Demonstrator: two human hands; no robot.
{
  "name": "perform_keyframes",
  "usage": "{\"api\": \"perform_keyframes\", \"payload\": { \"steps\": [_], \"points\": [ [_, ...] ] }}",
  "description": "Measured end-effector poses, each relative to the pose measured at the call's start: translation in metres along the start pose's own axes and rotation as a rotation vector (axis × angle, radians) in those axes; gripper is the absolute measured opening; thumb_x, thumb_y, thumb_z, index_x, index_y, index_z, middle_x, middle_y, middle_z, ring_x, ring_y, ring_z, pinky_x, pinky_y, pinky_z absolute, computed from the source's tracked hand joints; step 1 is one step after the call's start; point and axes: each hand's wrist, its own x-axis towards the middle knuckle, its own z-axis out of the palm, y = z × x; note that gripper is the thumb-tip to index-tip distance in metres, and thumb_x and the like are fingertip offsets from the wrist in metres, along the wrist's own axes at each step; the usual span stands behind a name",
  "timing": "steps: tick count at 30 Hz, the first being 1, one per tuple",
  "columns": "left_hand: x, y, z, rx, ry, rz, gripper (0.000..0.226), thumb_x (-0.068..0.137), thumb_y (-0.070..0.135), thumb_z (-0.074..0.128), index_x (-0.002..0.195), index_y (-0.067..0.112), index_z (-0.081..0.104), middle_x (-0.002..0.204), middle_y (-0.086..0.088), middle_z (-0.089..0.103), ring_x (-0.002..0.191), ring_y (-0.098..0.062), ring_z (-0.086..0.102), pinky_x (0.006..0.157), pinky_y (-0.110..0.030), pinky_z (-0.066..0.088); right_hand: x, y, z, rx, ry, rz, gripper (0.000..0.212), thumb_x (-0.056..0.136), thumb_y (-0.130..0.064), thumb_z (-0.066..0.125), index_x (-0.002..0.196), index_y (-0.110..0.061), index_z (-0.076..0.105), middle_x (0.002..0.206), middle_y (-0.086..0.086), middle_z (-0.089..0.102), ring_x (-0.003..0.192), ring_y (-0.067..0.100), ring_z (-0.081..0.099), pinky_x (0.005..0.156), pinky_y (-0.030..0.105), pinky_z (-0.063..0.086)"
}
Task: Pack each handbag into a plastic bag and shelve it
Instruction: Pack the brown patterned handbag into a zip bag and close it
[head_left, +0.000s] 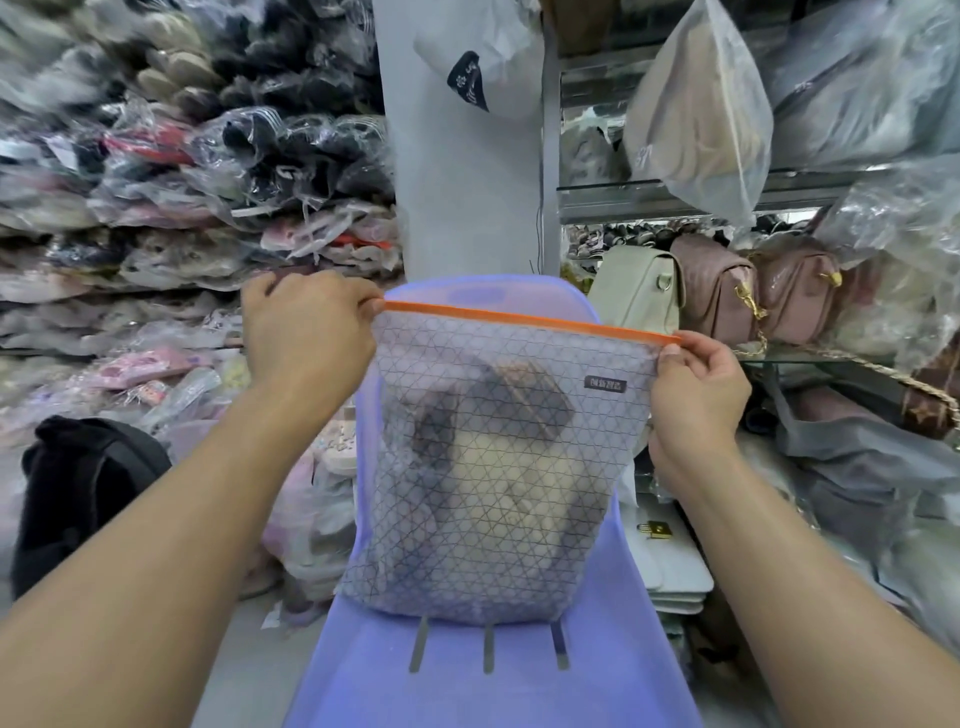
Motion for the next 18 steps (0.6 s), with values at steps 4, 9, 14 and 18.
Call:
{"api": "perform_keyframes", "payload": {
  "steps": [4,9,14,18],
  "points": [
    [-0.009,-0.007,0.004,-0.080,0.039,-0.081,0.024,0.102,0.033,0.050,0.104,0.028,0.073,0.097,-0.006,0.073,0.095,-0.036,0.063,0.084,-0.041,0.040,-0.007,-0.002,0.005,-0.035,-0.018,-0.022,0.016,0.102,-0.001,0.054,0.102,-0.016,0.060,0.076,-0.004,0.067,0.058,-0.005,0.062,0.060,0.012,0.049],
    [-0.038,0.001,0.030,-0.616,-0.131,-0.537,0.046,0.104,0.053,0.028,0.127,0.023,0.055,0.129,-0.012,0.062,0.120,-0.036,0.053,0.102,-0.050,0.042,-0.012,-0.010,0.005,-0.038,-0.053,0.041,0.018,0.101,0.001,0.051,0.108,-0.013,0.060,0.061,-0.009,0.065,0.046,-0.005,0.056,0.050,0.013,0.046],
    [-0.081,0.024,0.047,-0.789,-0.485,-0.966,0.074,0.102,0.065,0.009,0.158,0.019,0.026,0.164,-0.023,0.017,0.153,-0.041,0.006,0.121,-0.056,0.012,-0.012,-0.008,0.006,-0.236,-0.084,0.105,0.013,0.101,-0.019,0.056,0.112,-0.020,0.063,0.062,-0.017,0.069,0.061,-0.001,0.065,0.067,0.023,0.057],
    [-0.105,0.029,0.054,-0.789,-0.565,-0.977,0.087,0.095,0.075,0.009,0.158,0.017,0.026,0.166,-0.024,0.006,0.154,-0.038,0.004,0.121,-0.057,0.017,-0.018,-0.007,0.004,-0.637,-0.141,0.076,0.041,0.097,-0.051,0.047,0.125,-0.021,0.050,0.126,0.007,0.056,0.112,0.034,0.058,0.104,0.051,0.048]
  ]
}}
